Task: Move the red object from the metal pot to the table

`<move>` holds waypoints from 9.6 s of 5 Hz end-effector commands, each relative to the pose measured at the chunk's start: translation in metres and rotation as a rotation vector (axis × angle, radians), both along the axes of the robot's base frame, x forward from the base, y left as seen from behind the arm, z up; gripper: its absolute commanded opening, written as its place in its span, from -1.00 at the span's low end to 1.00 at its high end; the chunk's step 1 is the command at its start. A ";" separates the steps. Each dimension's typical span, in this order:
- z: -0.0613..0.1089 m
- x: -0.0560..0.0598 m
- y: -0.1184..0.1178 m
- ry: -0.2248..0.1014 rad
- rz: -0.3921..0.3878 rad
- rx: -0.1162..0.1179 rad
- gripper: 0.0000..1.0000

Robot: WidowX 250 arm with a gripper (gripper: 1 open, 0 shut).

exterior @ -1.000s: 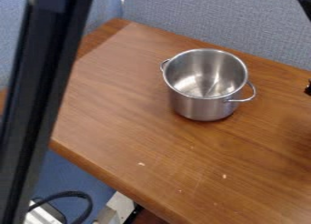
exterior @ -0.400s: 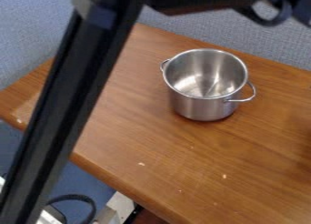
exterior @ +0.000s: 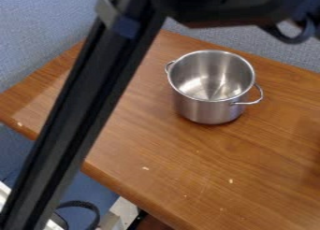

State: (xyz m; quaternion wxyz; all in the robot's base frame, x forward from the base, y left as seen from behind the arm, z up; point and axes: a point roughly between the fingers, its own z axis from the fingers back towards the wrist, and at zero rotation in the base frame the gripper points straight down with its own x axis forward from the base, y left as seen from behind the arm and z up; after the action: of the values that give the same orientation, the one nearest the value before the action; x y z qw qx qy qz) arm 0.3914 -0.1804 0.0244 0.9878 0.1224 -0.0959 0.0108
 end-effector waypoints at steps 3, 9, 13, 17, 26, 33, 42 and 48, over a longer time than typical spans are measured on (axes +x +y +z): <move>-0.001 0.001 0.036 -0.014 0.110 0.079 -1.00; 0.028 -0.022 0.174 -0.014 0.462 0.131 -1.00; 0.020 -0.012 0.212 0.015 0.245 -0.021 -1.00; 0.011 -0.004 0.212 0.049 0.309 -0.061 -1.00; 0.046 0.007 0.232 0.144 0.259 -0.151 -1.00; 0.073 0.008 0.205 0.211 0.147 -0.200 1.00; 0.118 0.006 0.244 0.090 0.245 -0.275 1.00; 0.119 0.007 0.317 0.039 0.359 -0.250 1.00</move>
State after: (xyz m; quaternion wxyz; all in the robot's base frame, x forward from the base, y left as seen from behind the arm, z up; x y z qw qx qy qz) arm 0.3975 0.1286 0.1191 0.9818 0.0081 -0.0168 0.1890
